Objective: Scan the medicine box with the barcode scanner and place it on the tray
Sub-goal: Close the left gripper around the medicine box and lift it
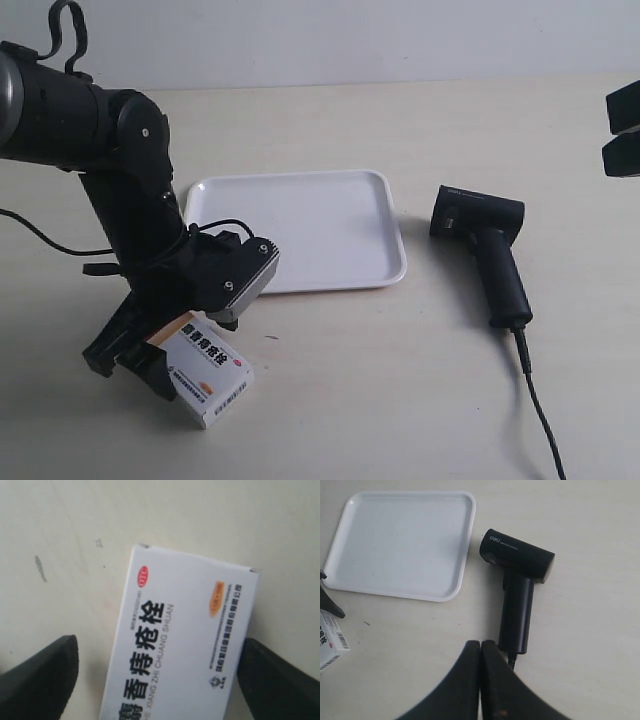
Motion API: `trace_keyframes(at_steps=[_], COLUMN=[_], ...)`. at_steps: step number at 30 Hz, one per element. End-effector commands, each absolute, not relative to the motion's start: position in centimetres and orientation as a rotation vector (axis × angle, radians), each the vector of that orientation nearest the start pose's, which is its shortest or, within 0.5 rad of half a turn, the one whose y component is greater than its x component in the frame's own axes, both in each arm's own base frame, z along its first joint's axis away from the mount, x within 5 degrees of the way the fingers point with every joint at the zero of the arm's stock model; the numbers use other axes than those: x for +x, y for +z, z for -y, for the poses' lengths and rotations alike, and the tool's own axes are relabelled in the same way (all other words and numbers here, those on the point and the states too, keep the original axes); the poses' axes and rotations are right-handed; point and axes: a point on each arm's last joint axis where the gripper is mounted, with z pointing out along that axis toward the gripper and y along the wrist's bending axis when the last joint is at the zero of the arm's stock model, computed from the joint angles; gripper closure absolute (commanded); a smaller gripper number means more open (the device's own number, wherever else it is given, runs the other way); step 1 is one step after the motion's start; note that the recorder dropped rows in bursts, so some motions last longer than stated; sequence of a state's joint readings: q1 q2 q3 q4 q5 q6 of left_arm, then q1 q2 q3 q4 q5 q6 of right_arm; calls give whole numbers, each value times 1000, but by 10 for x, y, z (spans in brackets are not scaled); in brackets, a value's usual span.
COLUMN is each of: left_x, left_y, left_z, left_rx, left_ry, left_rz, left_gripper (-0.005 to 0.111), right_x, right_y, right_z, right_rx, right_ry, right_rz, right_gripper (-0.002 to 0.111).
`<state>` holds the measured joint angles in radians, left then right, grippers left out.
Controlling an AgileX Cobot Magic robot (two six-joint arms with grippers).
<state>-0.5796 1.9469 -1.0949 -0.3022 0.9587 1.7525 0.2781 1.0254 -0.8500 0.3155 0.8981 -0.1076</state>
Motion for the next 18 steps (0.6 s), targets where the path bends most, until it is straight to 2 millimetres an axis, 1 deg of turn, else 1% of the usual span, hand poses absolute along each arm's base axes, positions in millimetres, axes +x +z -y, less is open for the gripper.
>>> trace_keyframes(at_steps=[1, 10, 14, 18], left_x=[258, 258, 256, 255], left_y=[126, 126, 120, 117], left_z=[196, 194, 188, 187], left_rx=[-2719, -2720, -2717, -2725], left_ry=[454, 436, 390, 368], left_rz=[1517, 1491, 1437, 1430], left_gripper=[25, 25, 25, 25], right_x=[177, 177, 177, 177], right_y=[313, 313, 313, 313], right_z=[-73, -73, -73, -73], right_rx=[-341, -341, -341, -341], right_ry=[450, 450, 450, 450], right_rz=[-2515, -2515, -2515, -2515], right_gripper=[108, 108, 108, 108])
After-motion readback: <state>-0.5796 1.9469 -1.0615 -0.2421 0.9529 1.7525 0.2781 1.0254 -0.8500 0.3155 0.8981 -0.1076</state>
